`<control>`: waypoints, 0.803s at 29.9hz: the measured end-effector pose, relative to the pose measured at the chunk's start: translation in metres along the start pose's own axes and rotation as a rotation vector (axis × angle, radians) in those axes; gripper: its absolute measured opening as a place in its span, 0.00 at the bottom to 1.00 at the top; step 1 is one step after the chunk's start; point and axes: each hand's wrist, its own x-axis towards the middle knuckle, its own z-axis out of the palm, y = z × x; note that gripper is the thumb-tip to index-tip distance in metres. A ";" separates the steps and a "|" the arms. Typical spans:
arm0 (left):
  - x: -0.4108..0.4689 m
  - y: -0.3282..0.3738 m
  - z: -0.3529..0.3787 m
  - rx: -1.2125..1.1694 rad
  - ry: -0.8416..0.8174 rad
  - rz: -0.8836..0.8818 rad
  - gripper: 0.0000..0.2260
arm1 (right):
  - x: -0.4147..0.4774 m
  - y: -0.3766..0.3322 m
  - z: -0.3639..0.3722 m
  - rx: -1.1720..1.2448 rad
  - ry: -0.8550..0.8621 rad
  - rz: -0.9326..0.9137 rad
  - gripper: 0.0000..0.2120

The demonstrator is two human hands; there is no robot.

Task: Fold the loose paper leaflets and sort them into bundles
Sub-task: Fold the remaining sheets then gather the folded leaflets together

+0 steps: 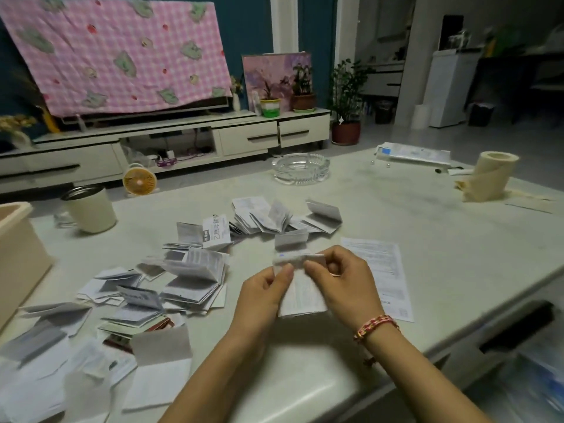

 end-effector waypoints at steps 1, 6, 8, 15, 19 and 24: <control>0.004 -0.005 0.003 -0.015 0.047 -0.025 0.10 | 0.000 0.005 0.002 -0.018 -0.005 0.036 0.13; 0.023 -0.010 0.022 0.126 0.340 0.057 0.19 | 0.000 0.009 0.017 -0.157 0.001 0.134 0.12; 0.025 -0.010 0.022 0.203 0.377 0.153 0.19 | 0.002 0.007 0.024 -0.171 0.034 0.131 0.14; 0.034 -0.013 0.008 0.236 0.500 0.249 0.20 | -0.009 0.022 0.041 -0.006 -0.051 0.222 0.15; 0.048 -0.022 -0.004 0.146 0.468 0.100 0.19 | -0.004 0.026 0.049 -0.008 -0.034 0.214 0.12; 0.050 -0.018 -0.004 -0.163 0.449 -0.037 0.12 | -0.002 0.025 0.050 0.018 -0.068 0.222 0.11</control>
